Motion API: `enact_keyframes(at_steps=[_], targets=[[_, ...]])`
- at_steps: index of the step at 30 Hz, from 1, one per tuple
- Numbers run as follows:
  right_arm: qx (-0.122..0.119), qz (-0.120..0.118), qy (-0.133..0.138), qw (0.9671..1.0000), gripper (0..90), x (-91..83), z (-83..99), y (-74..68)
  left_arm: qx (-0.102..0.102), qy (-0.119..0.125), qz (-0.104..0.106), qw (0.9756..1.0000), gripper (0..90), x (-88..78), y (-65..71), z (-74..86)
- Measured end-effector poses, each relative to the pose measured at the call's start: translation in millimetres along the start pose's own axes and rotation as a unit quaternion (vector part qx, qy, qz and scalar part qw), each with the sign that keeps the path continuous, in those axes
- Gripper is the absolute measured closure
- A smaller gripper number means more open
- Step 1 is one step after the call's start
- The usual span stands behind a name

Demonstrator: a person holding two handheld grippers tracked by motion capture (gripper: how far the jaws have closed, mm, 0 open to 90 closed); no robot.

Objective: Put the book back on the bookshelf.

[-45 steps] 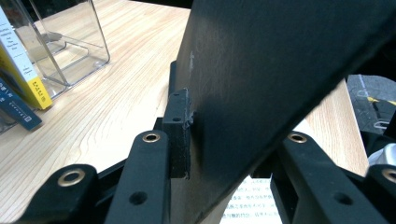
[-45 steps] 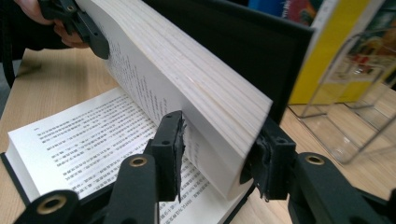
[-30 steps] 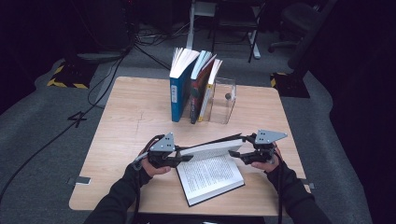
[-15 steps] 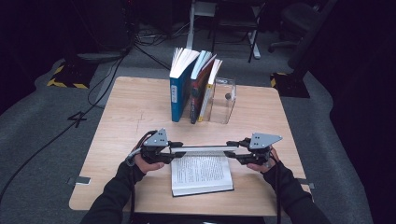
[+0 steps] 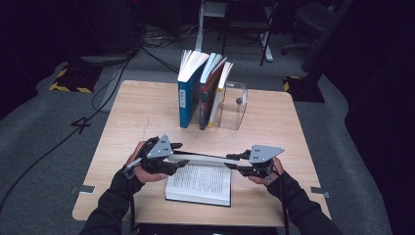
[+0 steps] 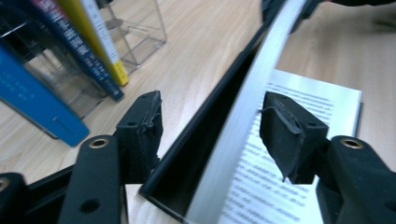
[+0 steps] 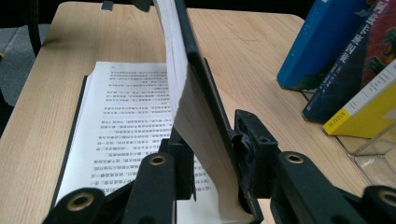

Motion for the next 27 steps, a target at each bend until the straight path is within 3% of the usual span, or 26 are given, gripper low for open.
enact_keyframes(at_steps=[4,8,13,19,24,27], targets=[[0.0,0.004,-0.003,1.0,69.0,2.9,-1.6,-2.5,0.014,-0.026,-0.021,0.9993,33.3,2.4,6.9,-8.7],[-0.004,0.006,-0.009,0.9999,68.6,4.5,-3.3,-4.2,0.025,-0.031,-0.007,0.9992,34.6,8.4,15.7,-18.7],[-0.011,0.008,-0.014,0.9998,67.7,6.8,-4.9,-7.4,0.033,-0.046,-0.018,0.9983,33.7,21.9,25.2,-28.5],[-0.008,0.009,-0.016,0.9998,66.9,8.2,-6.1,-7.9,0.018,-0.047,-0.045,0.9977,43.0,24.3,26.5,-29.2],[-0.003,0.011,-0.017,0.9998,64.6,9.8,-6.2,-7.3,0.031,-0.047,-0.028,0.998,55.1,22.1,26.1,-25.8],[0.005,0.006,-0.009,0.9999,60.3,11.4,-4.8,-6.9,0.033,-0.045,-0.029,0.998,56.8,22.1,26.4,-24.7]])
Point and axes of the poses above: each handheld gripper's, and its own axes: x roughly forward along the jaws, z roughly out of its underside, y roughly to its right, the point moved 1 cm from there along x, roughly forward along the jaws, and after that the axes turned 11 degrees about x, right-handed, at the moved point
